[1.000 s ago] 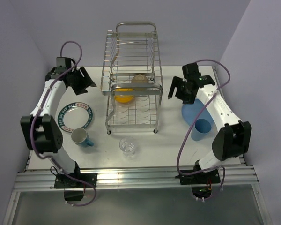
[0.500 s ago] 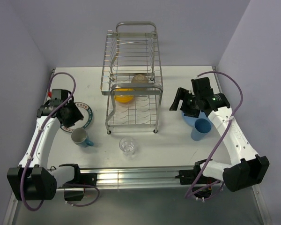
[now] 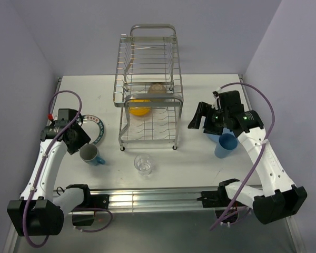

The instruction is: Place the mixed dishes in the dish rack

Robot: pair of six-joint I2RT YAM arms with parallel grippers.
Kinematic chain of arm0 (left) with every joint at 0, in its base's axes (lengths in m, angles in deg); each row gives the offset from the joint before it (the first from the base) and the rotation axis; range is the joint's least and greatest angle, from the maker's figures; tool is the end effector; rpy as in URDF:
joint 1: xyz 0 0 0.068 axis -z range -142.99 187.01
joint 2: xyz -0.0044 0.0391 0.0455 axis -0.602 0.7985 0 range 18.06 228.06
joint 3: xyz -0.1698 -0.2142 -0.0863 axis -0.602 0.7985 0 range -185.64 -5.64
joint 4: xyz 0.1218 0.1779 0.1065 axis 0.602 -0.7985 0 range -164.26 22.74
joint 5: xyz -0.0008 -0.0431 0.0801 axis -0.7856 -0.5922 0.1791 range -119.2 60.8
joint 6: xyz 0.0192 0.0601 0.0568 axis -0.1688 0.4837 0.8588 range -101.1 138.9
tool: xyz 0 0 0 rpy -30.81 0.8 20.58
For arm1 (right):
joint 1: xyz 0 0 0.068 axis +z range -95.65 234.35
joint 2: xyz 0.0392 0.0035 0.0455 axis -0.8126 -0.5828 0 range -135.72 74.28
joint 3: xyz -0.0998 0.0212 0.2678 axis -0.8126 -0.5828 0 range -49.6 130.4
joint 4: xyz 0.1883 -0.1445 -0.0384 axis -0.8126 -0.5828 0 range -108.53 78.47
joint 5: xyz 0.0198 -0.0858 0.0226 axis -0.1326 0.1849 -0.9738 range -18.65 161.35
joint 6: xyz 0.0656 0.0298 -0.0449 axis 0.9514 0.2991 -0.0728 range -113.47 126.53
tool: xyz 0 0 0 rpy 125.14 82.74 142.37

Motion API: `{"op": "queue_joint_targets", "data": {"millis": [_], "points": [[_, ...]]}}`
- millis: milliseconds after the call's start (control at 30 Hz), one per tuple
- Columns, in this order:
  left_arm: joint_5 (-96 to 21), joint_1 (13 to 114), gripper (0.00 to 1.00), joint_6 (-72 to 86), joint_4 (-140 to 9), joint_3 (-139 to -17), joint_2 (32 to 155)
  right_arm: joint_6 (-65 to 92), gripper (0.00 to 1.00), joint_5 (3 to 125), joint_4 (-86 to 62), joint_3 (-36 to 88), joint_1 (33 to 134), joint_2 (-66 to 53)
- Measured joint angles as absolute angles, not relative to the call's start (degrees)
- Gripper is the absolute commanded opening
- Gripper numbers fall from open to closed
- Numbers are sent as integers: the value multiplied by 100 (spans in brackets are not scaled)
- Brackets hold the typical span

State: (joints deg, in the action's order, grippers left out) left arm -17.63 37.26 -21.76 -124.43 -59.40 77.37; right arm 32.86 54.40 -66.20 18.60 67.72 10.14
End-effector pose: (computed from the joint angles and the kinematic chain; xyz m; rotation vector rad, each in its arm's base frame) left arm 0.1727 0.0141 0.2603 -0.9681 2.4429 0.0266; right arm 0.1978 0.0694 0.3270 0.1505 2.5132 0.6577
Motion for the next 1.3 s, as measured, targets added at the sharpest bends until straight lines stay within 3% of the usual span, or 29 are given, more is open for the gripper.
{"op": "queue_joint_targets", "data": {"millis": [467,1300], "points": [[-1776,3726,53,-2233,-12821,-5894,8102,3238,88,5118,-6664,1856,7157,1539],[-1920,3722,59,-2307,-13566,-5892,7763,3238,88,5068,-6668,1862,7336,1499]]}}
